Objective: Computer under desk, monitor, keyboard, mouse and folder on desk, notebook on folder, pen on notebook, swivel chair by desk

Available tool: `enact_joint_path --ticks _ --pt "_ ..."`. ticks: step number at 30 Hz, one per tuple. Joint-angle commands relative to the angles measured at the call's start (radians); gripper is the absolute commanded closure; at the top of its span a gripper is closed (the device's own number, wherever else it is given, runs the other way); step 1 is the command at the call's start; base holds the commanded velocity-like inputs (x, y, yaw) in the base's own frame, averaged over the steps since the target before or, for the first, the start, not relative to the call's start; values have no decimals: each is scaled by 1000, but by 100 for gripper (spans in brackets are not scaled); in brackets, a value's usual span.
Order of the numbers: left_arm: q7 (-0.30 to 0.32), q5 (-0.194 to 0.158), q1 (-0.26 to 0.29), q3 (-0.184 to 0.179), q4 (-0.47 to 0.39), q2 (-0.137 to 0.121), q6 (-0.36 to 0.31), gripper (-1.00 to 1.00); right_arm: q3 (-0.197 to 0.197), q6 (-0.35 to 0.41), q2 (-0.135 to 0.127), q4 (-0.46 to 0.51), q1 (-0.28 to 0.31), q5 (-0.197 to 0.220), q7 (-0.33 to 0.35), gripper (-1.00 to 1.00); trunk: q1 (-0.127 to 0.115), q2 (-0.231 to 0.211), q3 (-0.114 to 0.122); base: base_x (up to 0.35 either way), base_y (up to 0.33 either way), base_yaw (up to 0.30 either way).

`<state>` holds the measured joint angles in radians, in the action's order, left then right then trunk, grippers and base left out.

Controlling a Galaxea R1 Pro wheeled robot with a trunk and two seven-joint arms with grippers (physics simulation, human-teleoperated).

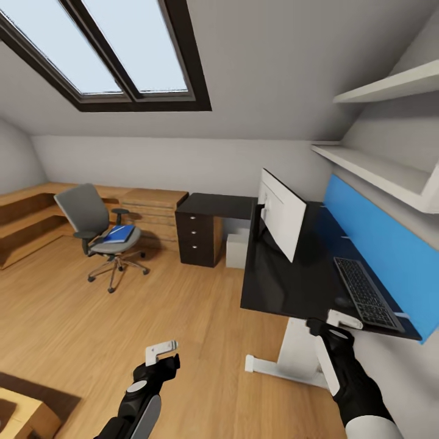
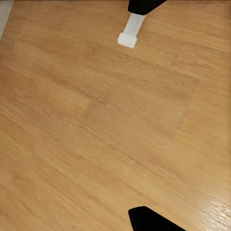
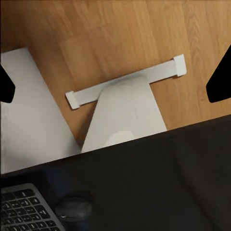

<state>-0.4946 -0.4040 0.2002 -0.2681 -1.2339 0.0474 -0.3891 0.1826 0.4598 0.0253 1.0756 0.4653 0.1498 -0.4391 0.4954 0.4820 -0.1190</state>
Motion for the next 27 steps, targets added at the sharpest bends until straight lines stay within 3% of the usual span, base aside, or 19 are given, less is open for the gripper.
enact_joint_path --ticks 1,11,16,27 --pt "-9 -9 1 -2 -1 0 -2 -100 0 2 -2 1 1 10 -6 -100 1 2 -2 2 0 -259" --pt "-9 -9 1 -2 -1 0 -2 -100 0 2 -16 -6 1 8 -6 -100 1 2 -2 0 0 -219" --pt "-9 -9 1 -3 -1 0 -1 -100 -1 3 -23 -9 1 6 -5 -100 1 2 -2 42 0 -39" --pt "-8 -9 1 -3 -1 -1 1 -100 -2 2 -28 -28 1 4 -4 -100 1 2 -2 212 0 -2"
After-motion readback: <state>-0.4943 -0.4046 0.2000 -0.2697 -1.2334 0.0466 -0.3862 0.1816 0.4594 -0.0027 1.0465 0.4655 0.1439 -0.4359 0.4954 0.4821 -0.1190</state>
